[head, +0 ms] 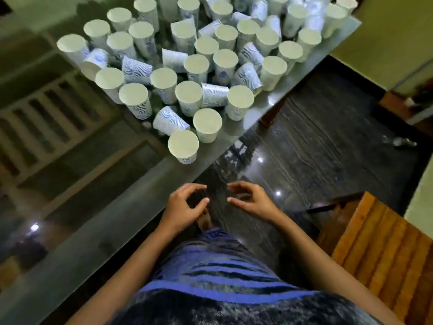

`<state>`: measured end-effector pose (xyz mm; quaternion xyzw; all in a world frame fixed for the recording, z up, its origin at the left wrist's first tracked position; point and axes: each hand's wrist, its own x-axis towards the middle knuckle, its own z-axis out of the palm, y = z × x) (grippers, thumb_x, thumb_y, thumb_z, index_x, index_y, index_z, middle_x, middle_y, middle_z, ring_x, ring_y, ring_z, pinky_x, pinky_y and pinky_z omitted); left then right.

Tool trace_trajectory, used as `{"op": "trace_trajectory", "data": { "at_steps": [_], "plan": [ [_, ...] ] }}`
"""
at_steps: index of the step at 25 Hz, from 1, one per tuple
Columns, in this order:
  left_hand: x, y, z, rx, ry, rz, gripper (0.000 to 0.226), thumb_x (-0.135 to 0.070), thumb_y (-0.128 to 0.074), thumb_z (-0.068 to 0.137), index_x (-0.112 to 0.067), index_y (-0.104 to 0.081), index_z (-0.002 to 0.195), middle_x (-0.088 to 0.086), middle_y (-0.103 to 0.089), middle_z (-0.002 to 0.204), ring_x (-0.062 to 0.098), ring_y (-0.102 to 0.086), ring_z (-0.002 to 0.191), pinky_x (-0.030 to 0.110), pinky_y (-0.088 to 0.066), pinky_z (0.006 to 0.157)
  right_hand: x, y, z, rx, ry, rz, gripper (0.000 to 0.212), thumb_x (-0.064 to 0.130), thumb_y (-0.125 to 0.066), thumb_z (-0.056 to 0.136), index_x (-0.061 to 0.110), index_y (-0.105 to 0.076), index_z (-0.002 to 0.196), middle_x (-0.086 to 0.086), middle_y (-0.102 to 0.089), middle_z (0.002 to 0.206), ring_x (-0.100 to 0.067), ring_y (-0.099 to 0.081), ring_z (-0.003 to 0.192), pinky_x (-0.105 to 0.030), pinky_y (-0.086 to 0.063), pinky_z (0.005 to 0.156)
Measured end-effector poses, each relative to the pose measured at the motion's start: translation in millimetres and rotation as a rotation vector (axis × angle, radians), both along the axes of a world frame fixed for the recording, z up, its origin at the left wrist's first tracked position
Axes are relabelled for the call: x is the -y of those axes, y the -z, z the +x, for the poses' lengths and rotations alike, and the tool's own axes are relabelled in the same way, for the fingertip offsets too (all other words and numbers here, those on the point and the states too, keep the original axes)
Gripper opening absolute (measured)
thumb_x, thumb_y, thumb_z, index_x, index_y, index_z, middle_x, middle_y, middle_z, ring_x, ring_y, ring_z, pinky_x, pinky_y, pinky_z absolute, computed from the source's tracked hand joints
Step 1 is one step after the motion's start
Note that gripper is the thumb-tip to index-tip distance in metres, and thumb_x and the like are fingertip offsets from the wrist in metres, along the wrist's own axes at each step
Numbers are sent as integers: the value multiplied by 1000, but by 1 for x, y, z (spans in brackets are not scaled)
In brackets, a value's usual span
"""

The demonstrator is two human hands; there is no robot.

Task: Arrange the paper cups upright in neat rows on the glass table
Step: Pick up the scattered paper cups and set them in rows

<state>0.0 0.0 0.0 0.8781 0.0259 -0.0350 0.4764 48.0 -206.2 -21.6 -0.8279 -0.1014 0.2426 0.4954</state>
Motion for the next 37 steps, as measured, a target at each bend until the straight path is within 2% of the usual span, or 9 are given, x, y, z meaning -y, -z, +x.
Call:
{"op": "trace_trajectory", "data": {
  "at_steps": [3,6,10,14,20,27,31,35,37],
  "plan": [
    [-12,-4,33,164,-359,60,21,-6,-77,69,-4,-67,88,9,-67,86,16,-60,80,16,-41,74,-23,-10,50,120,68,14,43,25,-76,75,17,-61,115,-2,-67,105,-10,-63,96,-25,-52,84],
    [-25,-6,55,162,-630,50,35,-13,-82,64,-3,-62,92,10,-65,90,23,-61,83,32,-49,77,-47,-16,92,199,197,10,57,28,-81,69,10,-57,118,-6,-64,111,-12,-62,94,-28,-54,80],
    [-25,-1,66,97,-602,19,66,-22,-88,54,-5,-58,110,7,-61,108,19,-58,99,32,-47,88,-61,-9,122,187,199,45,79,25,-87,60,8,-49,127,-8,-58,122,-17,-59,106,-36,-51,92],
    [-16,3,73,57,-611,-62,77,-25,-89,50,-7,-53,116,-1,-57,115,15,-55,106,28,-43,94,-67,-3,145,168,95,80,93,22,-90,55,8,-42,134,-9,-51,134,-20,-51,122,-42,-44,103],
    [1,-2,81,80,-729,-184,70,-13,-87,55,-12,-52,115,-4,-57,115,11,-55,106,12,-40,93,-69,-8,168,219,-50,119,82,21,-90,55,14,-49,125,1,-59,122,-13,-56,112,-26,-44,97],
    [14,-8,58,137,-1008,-148,67,-10,-87,55,-11,-54,114,-3,-60,111,10,-57,101,14,-44,90,-66,-19,158,168,-337,164,76,28,-88,55,31,-45,117,27,-53,111,10,-52,101,-14,-45,86],
    [3,-9,39,189,-1170,-108,66,-10,-86,57,-10,-55,115,-2,-60,112,8,-56,102,17,-47,87,-96,-31,147,138,-455,217,70,35,-84,54,32,-45,112,25,-55,106,9,-54,96,-7,-42,80],
    [-34,-7,22,206,-1293,-109,65,-14,-85,59,-17,-53,116,-3,-59,115,16,-56,107,28,-48,85,-145,-40,134,135,-567,250,65,36,-83,57,38,-44,110,21,-55,108,6,-54,97,-8,-42,81],
    [-59,-5,17,217,-1317,-113,66,-16,-85,59,-18,-53,117,-4,-58,116,18,-56,109,30,-49,86,-174,-42,131,138,-586,264,66,36,-82,58,32,-45,112,21,-54,109,7,-54,99,-8,-43,82]
  ]
}}
